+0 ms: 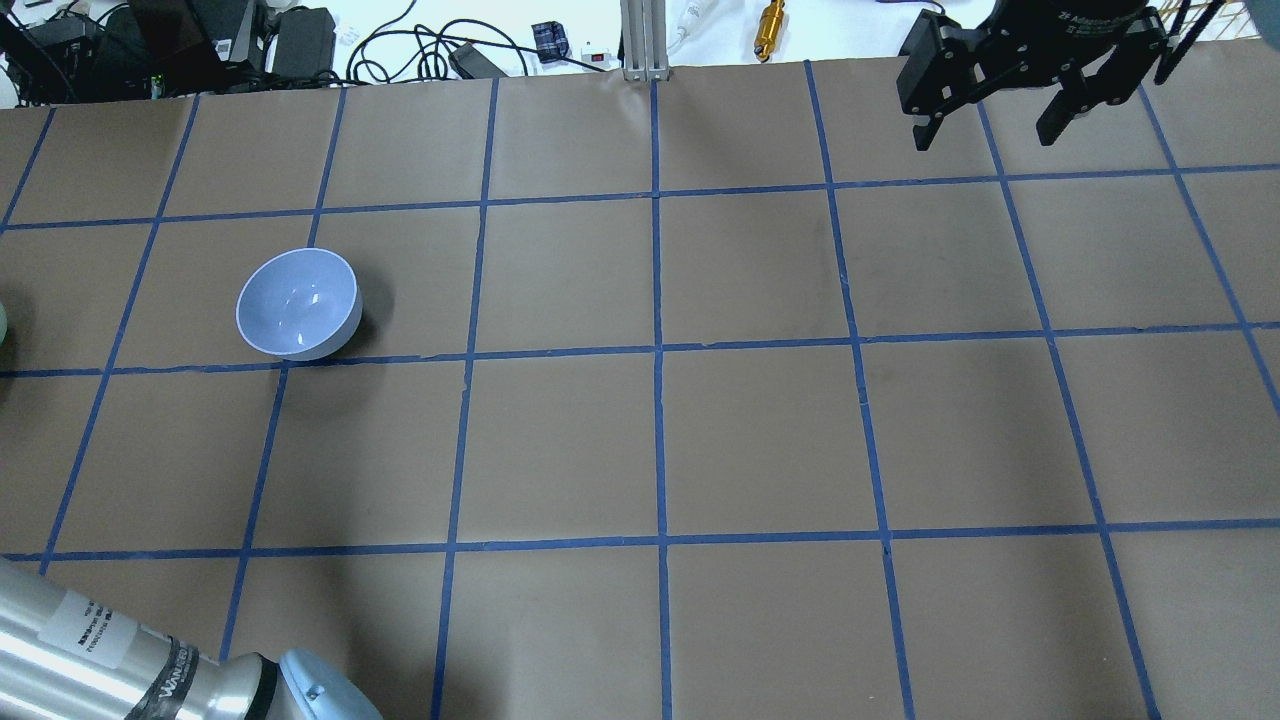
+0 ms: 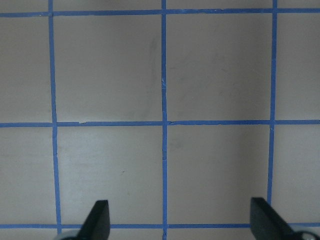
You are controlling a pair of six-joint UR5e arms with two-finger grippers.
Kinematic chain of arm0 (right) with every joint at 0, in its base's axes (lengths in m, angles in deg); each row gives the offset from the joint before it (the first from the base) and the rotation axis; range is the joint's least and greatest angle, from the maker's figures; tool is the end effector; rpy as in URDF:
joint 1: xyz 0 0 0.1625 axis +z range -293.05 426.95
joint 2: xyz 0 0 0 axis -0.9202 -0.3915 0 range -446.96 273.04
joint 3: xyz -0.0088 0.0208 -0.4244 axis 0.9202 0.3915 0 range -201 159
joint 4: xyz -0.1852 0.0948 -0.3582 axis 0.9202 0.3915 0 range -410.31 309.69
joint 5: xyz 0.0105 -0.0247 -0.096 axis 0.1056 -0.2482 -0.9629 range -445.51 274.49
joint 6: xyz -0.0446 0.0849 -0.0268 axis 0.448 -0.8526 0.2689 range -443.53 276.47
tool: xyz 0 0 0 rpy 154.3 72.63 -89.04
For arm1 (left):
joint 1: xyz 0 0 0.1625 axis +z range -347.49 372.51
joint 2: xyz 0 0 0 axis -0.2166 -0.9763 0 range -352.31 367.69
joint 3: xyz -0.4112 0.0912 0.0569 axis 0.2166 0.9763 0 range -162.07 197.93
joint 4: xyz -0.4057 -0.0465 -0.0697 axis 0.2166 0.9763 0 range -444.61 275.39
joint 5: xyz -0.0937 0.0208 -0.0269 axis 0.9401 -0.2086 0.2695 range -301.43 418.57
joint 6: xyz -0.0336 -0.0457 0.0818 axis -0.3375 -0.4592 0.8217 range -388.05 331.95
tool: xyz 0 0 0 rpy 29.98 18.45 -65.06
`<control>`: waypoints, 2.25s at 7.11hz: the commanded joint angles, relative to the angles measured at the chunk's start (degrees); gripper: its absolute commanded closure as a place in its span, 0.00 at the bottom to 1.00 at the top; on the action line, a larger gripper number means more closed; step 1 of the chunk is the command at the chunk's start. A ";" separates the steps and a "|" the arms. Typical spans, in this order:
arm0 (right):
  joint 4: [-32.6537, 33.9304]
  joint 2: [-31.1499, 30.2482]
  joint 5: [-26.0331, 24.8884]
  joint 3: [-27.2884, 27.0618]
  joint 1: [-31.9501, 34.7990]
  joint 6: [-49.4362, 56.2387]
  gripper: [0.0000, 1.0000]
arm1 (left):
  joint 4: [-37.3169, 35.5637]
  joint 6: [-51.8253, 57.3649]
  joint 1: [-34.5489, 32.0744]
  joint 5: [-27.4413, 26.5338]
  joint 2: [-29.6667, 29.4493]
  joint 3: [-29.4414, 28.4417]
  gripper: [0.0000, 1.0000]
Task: Stack green bowl on blue bowl
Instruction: 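Grasp the pale green bowl rim with the left gripper near the robot, then carry the green bowl with the left gripper above the blue bowl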
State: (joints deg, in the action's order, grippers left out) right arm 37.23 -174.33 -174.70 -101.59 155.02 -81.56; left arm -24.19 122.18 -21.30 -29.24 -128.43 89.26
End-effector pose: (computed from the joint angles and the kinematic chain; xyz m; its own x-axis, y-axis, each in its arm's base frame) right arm 0.1172 -0.5201 0.5416 -0.9999 -0.0017 -0.0112 -0.0008 0.9971 -0.0758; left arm 0.5534 -0.5355 0.1806 0.0713 0.9961 -0.0516 0.9974 -0.0707 0.0134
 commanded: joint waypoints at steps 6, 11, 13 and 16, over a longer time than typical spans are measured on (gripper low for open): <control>0.00 0.01 -0.01 0.00 0.00 -0.04 0.00 | -0.83 0.06 -0.03 -0.26 1.99 0.21 1.00; 0.00 -0.08 0.08 0.00 0.00 -0.04 0.00 | 13.12 -10.28 -7.30 -1.22 15.06 0.91 1.00; 0.00 -0.08 0.08 0.00 0.00 -0.04 0.00 | 15.61 -17.30 -14.76 -1.22 21.39 3.18 1.00; 0.00 -0.08 0.08 0.00 0.00 -0.13 0.00 | 12.29 -36.43 -26.88 -0.96 29.66 16.08 1.00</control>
State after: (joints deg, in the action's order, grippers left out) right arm 37.23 -174.41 -174.63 -101.59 155.02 -81.66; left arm -9.87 94.22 -42.91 -30.25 -102.02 100.01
